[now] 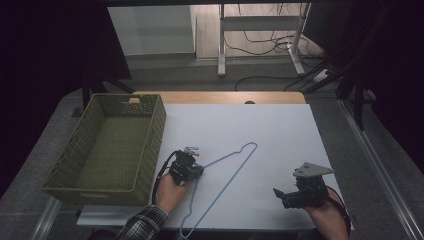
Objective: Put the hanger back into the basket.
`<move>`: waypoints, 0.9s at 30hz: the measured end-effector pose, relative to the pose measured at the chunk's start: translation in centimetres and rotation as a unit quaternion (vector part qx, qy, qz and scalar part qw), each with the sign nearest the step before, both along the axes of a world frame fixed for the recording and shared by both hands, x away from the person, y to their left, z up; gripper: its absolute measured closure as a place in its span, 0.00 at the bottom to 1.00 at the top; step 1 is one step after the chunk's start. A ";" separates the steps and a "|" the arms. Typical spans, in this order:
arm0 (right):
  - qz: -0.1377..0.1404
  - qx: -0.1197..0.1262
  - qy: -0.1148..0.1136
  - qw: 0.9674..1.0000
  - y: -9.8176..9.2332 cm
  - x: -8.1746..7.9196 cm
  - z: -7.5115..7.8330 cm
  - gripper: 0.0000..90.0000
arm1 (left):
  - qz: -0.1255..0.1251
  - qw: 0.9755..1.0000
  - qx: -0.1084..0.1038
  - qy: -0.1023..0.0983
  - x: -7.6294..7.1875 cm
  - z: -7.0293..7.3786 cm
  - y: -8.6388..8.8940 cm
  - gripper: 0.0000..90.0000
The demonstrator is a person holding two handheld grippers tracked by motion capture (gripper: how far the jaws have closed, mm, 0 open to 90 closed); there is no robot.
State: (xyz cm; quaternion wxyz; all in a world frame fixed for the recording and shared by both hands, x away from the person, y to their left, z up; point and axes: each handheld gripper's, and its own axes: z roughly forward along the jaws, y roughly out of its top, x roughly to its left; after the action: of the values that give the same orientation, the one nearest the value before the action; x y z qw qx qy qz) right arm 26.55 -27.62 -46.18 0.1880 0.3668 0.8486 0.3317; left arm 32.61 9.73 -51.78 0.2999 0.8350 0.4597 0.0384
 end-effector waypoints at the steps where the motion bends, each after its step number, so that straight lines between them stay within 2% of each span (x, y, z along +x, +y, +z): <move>1: 0.000 0.000 0.000 1.000 0.0 0.0 0.0 0.01 | -0.001 1.000 0.000 -0.001 0.0 0.1 0.0 0.94; 9: 0.008 0.005 0.003 1.000 0.7 0.4 0.3 0.02 | 0.000 1.000 -0.006 -0.007 -0.3 0.6 0.2 0.95; 10: 0.012 0.009 0.003 1.000 1.1 0.7 0.4 0.02 | 0.000 1.000 -0.008 -0.009 -0.4 0.7 0.2 0.95; 11: 0.018 0.015 0.006 1.000 1.5 1.0 0.6 0.02 | -0.003 1.000 -0.010 -0.013 -0.4 0.8 0.3 0.99; 15: 0.038 0.043 0.026 0.998 4.0 2.7 1.3 0.02 | -0.002 1.000 -0.012 -0.016 -0.5 1.2 0.4 0.99; 21: 0.076 0.018 0.033 0.996 8.4 4.8 1.6 0.01 | 0.001 1.000 -0.014 -0.012 -0.6 0.8 1.0 0.99; 22: 0.081 0.017 0.034 0.996 8.9 5.0 1.7 0.01 | -0.002 1.000 -0.019 -0.010 -0.5 0.7 1.1 0.99; 23: 0.087 0.016 0.034 0.996 9.3 5.2 1.7 0.01 | -0.002 1.000 -0.021 -0.007 -0.5 0.6 1.1 0.94; 25: 0.094 0.014 0.031 0.995 9.8 5.4 1.7 0.01 | -0.008 1.000 -0.004 -0.003 -0.4 0.1 0.8 0.85; 27: 0.100 0.012 0.033 0.994 10.0 5.3 1.5 0.01 | -0.010 1.000 0.010 0.003 -0.4 -0.6 0.4 0.83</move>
State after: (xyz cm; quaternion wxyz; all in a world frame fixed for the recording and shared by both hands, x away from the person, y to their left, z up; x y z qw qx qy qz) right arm 31.89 -17.65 -44.66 0.1211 0.2935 0.8827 0.3465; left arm 32.19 10.16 -52.37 0.2911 0.8426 0.4516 0.0375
